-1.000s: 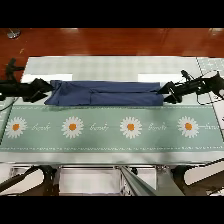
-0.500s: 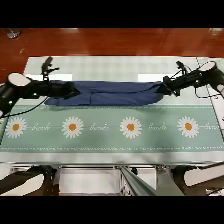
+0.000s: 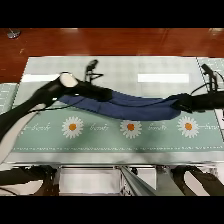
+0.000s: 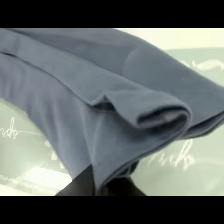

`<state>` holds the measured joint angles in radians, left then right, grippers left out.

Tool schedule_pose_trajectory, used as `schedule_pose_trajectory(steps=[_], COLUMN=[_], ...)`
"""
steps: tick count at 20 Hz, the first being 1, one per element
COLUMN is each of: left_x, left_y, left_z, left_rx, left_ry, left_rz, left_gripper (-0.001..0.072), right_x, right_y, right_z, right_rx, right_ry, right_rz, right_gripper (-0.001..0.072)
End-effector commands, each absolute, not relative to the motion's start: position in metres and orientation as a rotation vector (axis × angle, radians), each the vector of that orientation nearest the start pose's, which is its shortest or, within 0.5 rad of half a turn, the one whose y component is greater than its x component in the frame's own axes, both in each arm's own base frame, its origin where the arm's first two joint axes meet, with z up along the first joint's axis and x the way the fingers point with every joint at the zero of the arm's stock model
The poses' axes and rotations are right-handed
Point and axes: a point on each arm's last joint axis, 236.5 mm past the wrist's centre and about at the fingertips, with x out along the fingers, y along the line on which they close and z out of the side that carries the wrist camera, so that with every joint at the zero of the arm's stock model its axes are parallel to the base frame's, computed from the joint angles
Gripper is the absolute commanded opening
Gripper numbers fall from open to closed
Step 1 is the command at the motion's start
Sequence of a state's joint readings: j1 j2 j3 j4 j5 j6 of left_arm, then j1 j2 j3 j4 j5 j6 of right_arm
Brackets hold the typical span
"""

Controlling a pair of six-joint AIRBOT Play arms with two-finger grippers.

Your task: Fold the shirts.

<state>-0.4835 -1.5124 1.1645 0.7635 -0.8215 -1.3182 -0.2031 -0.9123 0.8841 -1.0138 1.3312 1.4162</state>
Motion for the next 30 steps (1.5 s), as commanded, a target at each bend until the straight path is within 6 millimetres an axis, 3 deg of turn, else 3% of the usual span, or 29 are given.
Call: schedule_pose_trajectory(steps=[1,3,6,9,11,12,13,15,18,20,22,24,26,28,30], left_x=[0.342,0.324,0.265,0.222,0.224,0.24,0.261,0.315,0.393,0.414,0.428,0.424,0.396,0.355,0.311], left_y=[-0.403,-0.436,-0.471,-0.501,-0.509,-0.504,-0.493,-0.451,-0.355,-0.287,-0.224,-0.172,-0.133,-0.113,-0.11], left_z=[-0.031,-0.048,-0.073,-0.07,-0.049,-0.038,-0.03,-0.013,0.012,0.04,0.076,0.11,0.128,0.125,0.107], left_rx=[-0.307,-0.289,-0.192,-0.108,-0.093,-0.075,-0.058,-0.064,-0.162,-0.21,-0.232,-0.273,-0.305,-0.33,-0.347], left_ry=[1.262,1.325,1.478,1.506,1.468,1.434,1.413,1.39,1.379,1.386,1.284,1.136,1.015,0.95,0.941], left_rz=[-0.842,-0.88,-0.987,-1.097,-1.147,-1.155,-1.138,-1.038,-0.831,-0.755,-0.662,-0.564,-0.476,-0.415,-0.396], left_gripper=[0.0018,0.0018,0.0018,0.0019,0.0019,0.0019,0.0019,0.0019,0.0019,0.002,0.002,0.002,0.002,0.002,0.002], right_x=[0.259,0.253,0.251,0.254,0.253,0.253,0.253,0.253,0.262,0.271,0.288,0.309,0.333,0.359,0.382], right_y=[0.066,0.069,0.079,0.085,0.086,0.086,0.086,0.092,0.109,0.13,0.163,0.203,0.249,0.298,0.343], right_z=[0.082,0.089,0.102,0.108,0.108,0.108,0.108,0.112,0.125,0.133,0.142,0.146,0.14,0.126,0.108], right_rx=[0.474,0.481,0.501,0.519,0.519,0.52,0.521,0.541,0.581,0.535,0.49,0.448,0.409,0.383,0.352], right_ry=[1.15,1.131,1.108,1.085,1.087,1.088,1.089,1.081,1.037,1.028,1.027,1.042,1.073,1.118,1.148], right_rz=[0.249,0.25,0.292,0.322,0.323,0.325,0.327,0.349,0.424,0.492,0.571,0.654,0.73,0.788,0.841], right_gripper=[0.0031,0.0031,0.0031,0.0031,0.0031,0.0032,0.0032,0.0032,0.0032,0.0032,0.0031,0.0031,0.0032,0.0032,0.0032])
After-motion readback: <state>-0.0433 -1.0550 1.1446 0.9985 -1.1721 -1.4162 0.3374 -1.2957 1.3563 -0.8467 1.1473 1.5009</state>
